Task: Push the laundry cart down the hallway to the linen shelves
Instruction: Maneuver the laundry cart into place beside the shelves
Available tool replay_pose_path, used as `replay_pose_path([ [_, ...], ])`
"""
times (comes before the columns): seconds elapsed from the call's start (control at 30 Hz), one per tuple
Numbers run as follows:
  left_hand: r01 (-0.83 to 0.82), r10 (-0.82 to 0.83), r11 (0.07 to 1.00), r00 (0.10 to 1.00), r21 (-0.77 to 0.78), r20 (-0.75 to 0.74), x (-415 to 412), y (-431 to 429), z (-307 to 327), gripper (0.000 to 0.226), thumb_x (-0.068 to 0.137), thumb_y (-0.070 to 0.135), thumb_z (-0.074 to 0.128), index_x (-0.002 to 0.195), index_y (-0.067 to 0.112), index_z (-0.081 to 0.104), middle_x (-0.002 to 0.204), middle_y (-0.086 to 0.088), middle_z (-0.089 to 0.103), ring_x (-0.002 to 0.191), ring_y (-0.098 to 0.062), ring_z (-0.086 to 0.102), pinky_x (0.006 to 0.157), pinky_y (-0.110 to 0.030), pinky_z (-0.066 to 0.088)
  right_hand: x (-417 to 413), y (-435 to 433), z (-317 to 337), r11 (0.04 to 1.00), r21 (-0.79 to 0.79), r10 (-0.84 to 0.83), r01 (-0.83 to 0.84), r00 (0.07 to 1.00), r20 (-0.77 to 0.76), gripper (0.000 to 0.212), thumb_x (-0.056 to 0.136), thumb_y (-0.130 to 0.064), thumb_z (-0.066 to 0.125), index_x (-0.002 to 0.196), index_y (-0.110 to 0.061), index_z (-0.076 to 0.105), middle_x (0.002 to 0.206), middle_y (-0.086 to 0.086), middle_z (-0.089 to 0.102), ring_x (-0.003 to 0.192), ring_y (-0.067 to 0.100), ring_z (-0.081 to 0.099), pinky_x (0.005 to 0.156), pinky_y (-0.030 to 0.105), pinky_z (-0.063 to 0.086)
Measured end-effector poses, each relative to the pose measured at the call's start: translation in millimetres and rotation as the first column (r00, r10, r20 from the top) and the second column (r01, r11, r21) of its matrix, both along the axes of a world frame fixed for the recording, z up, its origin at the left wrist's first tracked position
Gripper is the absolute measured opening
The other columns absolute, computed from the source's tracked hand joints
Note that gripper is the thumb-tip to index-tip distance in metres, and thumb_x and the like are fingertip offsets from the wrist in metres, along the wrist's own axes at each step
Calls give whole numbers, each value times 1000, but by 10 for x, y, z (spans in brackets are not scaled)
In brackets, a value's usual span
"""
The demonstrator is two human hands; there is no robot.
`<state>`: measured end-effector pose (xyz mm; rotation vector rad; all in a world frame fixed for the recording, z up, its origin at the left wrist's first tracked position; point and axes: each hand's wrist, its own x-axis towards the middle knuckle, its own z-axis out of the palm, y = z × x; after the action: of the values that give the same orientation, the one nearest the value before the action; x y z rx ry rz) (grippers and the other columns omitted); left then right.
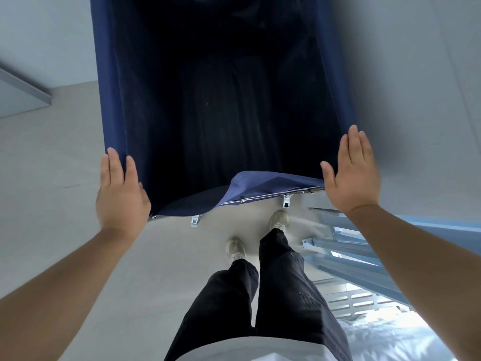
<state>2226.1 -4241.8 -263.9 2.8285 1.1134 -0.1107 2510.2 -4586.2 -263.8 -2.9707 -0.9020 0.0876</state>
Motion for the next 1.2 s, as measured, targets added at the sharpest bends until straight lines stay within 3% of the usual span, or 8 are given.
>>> replay_pose_path([
  [0.3,6,-6,1000,1000,-11,12,34,59,-45,55,92,11,48,143,1,31,158,-24,14,145,-39,14,97,-55,44,48,35,-12,1000,11,-9,9,1000,15,67,100,-40,39,149,4,25,162,16,15,149,34,14,119,41,18],
  [0.47,-2,1,1000,1000,14,19,120,68,-48,56,93,13,46,145,3,28,159,-22,13,146,-37,13,105,-49,39,76,26,-9,999,27,-27,26,999,30,71,99,-46,30,149,4,24,162,16,15,149,33,13,119,44,21],
  [0.7,-38,40,998,999,55,-29,86,52,-13,60,93,15,45,148,6,22,161,-18,8,148,-33,9,111,-41,30,47,29,-49,997,82,5,-7,1000,24,68,100,-43,34,150,3,24,163,16,13,149,34,14,117,45,22],
  [0.9,-45,46,998,998,37,-50,22,40,16,61,92,16,47,147,5,24,160,-18,9,147,-35,11,104,-47,40,31,61,-18,996,81,19,-21,999,25,69,99,-42,32,149,5,23,162,18,13,148,35,13,120,42,16],
  [1.2,-15,16,999,999,34,-30,58,41,-21,59,91,15,49,145,3,28,159,-21,13,146,-37,15,103,-45,42,63,53,-58,996,90,-3,-2,998,58,71,97,-44,34,149,4,24,162,18,14,148,37,13,120,43,14],
])
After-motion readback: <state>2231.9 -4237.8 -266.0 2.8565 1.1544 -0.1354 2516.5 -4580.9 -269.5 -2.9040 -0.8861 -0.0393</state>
